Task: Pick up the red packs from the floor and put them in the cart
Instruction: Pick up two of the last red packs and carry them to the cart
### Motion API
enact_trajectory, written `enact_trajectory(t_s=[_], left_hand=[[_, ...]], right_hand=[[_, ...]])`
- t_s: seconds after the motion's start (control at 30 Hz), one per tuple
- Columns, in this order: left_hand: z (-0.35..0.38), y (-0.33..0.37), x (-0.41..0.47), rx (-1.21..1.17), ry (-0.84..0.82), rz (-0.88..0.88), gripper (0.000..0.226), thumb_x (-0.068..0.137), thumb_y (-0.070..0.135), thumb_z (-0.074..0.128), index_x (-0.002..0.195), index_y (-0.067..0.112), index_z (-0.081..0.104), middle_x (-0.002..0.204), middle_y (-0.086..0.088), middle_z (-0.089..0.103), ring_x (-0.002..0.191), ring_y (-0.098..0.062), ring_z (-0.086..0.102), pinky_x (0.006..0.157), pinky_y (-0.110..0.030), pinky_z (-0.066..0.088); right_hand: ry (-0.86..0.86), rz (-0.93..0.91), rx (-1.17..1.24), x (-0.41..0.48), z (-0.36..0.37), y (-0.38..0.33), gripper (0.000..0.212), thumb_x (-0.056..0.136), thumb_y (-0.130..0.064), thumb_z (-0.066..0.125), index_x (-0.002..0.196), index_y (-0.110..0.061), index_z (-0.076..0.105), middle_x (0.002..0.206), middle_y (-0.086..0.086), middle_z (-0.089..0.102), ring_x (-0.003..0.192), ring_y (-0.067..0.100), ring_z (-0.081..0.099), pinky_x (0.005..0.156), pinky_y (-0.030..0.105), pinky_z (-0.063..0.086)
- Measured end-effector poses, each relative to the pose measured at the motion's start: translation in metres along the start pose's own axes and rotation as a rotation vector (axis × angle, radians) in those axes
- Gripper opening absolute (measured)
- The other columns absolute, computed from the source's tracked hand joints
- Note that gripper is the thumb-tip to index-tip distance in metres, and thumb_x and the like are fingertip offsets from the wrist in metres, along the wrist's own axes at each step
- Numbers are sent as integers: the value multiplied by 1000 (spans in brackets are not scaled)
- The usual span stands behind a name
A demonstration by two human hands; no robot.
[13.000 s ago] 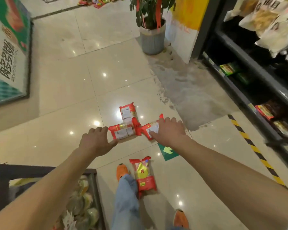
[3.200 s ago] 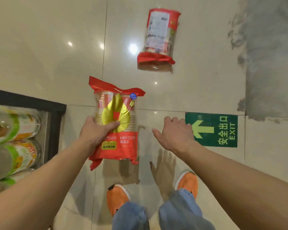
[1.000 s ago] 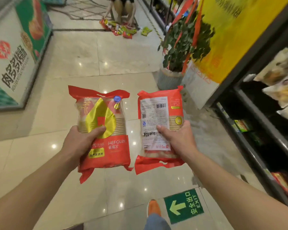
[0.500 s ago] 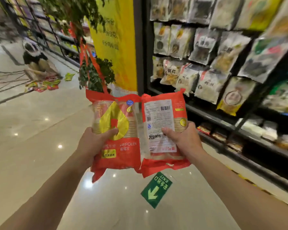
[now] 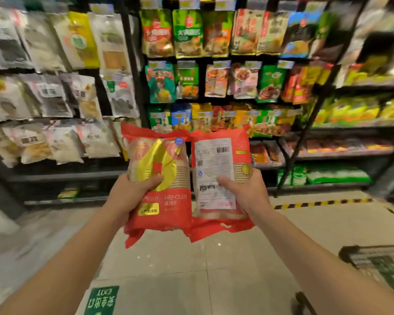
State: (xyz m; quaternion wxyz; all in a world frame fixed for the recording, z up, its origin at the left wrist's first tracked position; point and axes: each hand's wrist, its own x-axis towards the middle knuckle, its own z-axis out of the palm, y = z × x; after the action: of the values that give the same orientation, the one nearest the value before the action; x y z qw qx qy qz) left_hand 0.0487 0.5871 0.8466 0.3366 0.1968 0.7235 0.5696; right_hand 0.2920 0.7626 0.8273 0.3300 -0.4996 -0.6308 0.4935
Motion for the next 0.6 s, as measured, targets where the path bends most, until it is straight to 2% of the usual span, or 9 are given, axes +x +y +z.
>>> enact_trajectory(t_s=[0.2,0.3,0.47,0.6], left_hand=[[180,39,24,129,-290,68,90,40,60,99,119,24,76,104,-8,87,88,-34,85,85,-58,68],[270,46,26,208,-455,78,101,44,63,99,132,19,72,117,-13,83,101,-39,82,92,-62,65],[415,44,16,293,-761,107,79,49,59,99,117,25,78,101,-9,87,84,-35,85,82,-56,68],[523,30,-4,347,-968,99,77,46,57,98,110,19,81,95,-8,88,86,-35,85,89,-62,67]], right_hand=[[342,106,73,8,-153,54,75,70,-44,100,126,-18,58,111,-5,78,97,15,78,93,47,64],[499,168,71,1,-218,83,75,72,-45,98,130,-15,61,113,-3,79,99,17,78,94,46,64],[738,284,77,-21,-316,133,77,74,-47,97,135,-12,65,115,3,81,102,21,80,95,46,63],[980,399,104,-42,-373,168,78,73,-45,99,133,-10,63,111,1,80,98,19,79,93,42,63]])
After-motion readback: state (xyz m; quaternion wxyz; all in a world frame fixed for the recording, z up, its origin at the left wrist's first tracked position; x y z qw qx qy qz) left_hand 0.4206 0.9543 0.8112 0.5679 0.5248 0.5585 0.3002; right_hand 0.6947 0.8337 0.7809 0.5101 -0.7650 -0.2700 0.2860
